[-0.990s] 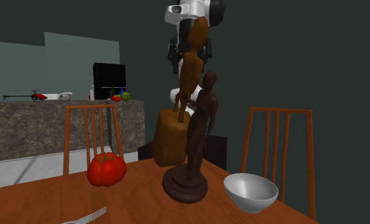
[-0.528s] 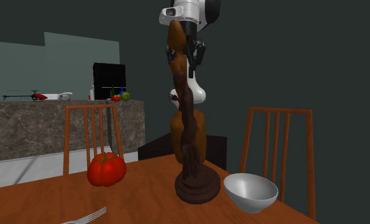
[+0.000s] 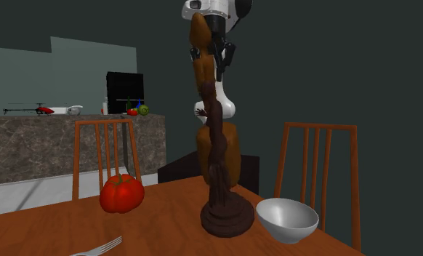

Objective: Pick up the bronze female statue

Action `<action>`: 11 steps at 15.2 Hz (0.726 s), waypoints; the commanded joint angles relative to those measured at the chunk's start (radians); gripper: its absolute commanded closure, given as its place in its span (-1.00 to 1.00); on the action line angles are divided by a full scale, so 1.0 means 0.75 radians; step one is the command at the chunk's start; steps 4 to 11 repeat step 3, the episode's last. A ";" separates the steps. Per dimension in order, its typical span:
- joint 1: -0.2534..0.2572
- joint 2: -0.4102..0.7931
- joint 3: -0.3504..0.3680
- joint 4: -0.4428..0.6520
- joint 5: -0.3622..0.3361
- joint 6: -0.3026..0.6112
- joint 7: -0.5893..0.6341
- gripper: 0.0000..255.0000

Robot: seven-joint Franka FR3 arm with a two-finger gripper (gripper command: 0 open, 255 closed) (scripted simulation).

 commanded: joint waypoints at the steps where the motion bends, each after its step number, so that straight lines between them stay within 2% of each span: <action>1: 0.006 0.014 0.002 0.062 -0.005 -0.042 0.003 1.00; 11: 0.006 0.015 0.002 0.066 -0.005 -0.045 0.003 1.00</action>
